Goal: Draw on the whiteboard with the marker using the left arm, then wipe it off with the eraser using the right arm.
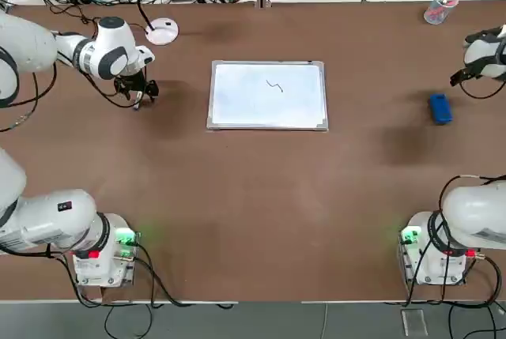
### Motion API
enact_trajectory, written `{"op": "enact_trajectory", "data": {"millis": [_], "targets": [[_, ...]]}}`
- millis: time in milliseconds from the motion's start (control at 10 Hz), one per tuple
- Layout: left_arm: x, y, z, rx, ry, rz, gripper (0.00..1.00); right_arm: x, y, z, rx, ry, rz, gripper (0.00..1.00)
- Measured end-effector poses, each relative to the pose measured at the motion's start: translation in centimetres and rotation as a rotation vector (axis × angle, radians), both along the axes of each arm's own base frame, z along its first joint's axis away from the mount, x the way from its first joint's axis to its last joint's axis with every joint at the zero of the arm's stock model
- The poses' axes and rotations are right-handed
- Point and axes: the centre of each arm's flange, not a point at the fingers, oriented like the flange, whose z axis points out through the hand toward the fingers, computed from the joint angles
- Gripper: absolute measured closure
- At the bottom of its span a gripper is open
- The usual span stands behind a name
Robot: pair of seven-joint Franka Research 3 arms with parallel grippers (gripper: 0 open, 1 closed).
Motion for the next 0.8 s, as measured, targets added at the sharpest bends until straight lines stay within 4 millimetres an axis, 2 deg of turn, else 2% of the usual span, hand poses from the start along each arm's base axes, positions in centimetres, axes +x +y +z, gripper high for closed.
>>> {"op": "enact_trajectory", "data": {"millis": [200, 400, 600, 800], "targets": [[0.9, -0.2, 0.7, -0.005, -0.023, -0.001, 0.01, -0.8, 0.1, -1.0, 0.010, -0.010, -0.027, 0.00], [3.0, -0.6, 3.2, -0.007, -0.079, -0.001, 0.01, -1.5, 0.2, -1.9, 0.025, -0.008, -0.056, 0.00], [5.7, -1.2, 7.9, 0.016, -0.122, -0.001, 0.01, -1.9, 0.1, -2.4, 0.046, -0.008, -0.093, 0.00], [8.2, -1.8, 14.7, 0.047, -0.155, 0.020, 0.01, -1.9, 0.2, -2.8, 0.050, -0.012, -0.104, 0.00]]}}
